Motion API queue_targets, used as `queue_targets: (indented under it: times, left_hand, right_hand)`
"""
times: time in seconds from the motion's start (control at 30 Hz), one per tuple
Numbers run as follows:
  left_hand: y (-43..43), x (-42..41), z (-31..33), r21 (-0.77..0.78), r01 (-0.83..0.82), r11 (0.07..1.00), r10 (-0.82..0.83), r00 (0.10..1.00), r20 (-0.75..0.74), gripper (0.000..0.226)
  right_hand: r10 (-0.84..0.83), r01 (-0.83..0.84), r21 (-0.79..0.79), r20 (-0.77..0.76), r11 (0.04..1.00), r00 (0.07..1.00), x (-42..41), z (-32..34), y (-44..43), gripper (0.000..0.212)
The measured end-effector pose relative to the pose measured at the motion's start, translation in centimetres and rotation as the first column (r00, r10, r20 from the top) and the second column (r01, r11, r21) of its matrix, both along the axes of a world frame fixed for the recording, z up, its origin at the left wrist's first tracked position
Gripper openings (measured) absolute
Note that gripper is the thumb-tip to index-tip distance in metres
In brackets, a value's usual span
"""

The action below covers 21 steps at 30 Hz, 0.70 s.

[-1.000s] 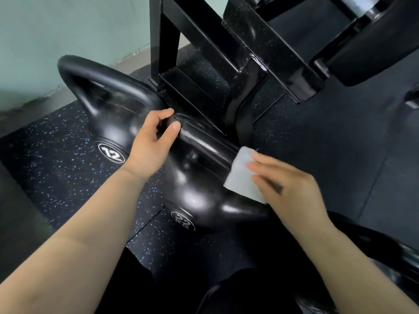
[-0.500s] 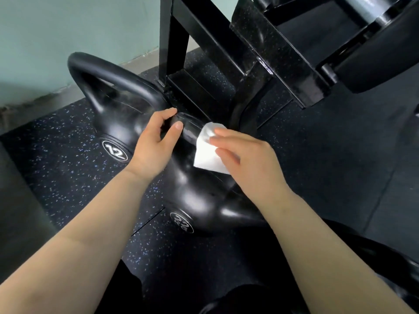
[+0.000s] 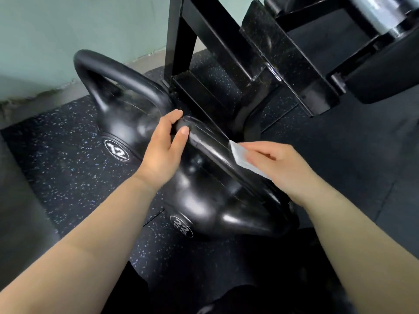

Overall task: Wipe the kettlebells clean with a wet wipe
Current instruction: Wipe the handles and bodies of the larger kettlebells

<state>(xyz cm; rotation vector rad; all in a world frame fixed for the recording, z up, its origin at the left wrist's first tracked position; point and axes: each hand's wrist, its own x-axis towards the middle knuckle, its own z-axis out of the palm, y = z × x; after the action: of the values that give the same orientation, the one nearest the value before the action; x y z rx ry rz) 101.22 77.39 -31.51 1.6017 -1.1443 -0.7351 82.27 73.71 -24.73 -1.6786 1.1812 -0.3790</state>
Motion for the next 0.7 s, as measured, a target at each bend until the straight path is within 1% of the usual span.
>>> queue_targets:
  times: [0.07,0.2,0.27,0.37,0.47,0.57,0.6,0.67,0.7]
  left_hand:
    - [-0.1,-0.2,0.1,-0.008,-0.02,1.0,0.02,0.999,0.033,0.04]
    - [-0.1,0.1,0.2,0.015,-0.003,1.0,0.003,1.0,0.022,0.04]
    - [0.0,0.4,0.2,0.012,0.014,1.0,-0.014,0.999,0.032,0.04]
    - [0.0,0.6,0.3,0.03,0.025,0.999,-0.025,1.0,-0.002,0.041]
    - [-0.1,0.5,0.3,0.026,0.032,0.999,-0.031,0.999,-0.034,0.041]
    - [-0.1,0.1,0.3,0.011,0.01,1.0,-0.01,1.0,-0.03,0.04]
    - [-0.1,0.0,0.4,0.013,0.005,1.0,-0.004,1.0,-0.028,0.04]
    - [0.0,0.0,0.4,0.02,0.002,1.0,-0.002,1.0,-0.024,0.04]
    - [0.0,0.0,0.4,0.021,0.004,1.0,-0.004,1.0,-0.02,0.039]
  right_hand:
    - [0.087,-0.088,-0.034,-0.02,0.996,0.996,1.4,0.1,-1.1,0.026]
    - [0.123,-0.124,-0.023,-0.022,0.992,0.992,5.4,0.4,-2.9,0.029]
    - [0.144,-0.147,-0.047,-0.047,0.988,0.988,6.4,0.4,-3.4,0.029]
    - [0.157,-0.162,-0.065,-0.077,0.985,0.985,3.8,0.6,-2.8,0.029]
    - [0.121,-0.124,-0.025,-0.11,0.992,0.987,-1.8,1.0,-0.7,0.024]
    - [0.081,-0.081,0.005,-0.095,0.997,0.992,-4.4,1.3,0.4,0.038]
    - [0.081,-0.081,-0.001,-0.089,0.997,0.993,-3.9,1.4,0.4,0.036]
    - [0.075,-0.078,-0.037,-0.073,0.996,0.994,-1.9,1.1,-0.4,0.017]
    - [0.08,-0.085,-0.08,-0.063,0.993,0.995,-0.3,0.8,-1.0,0.019]
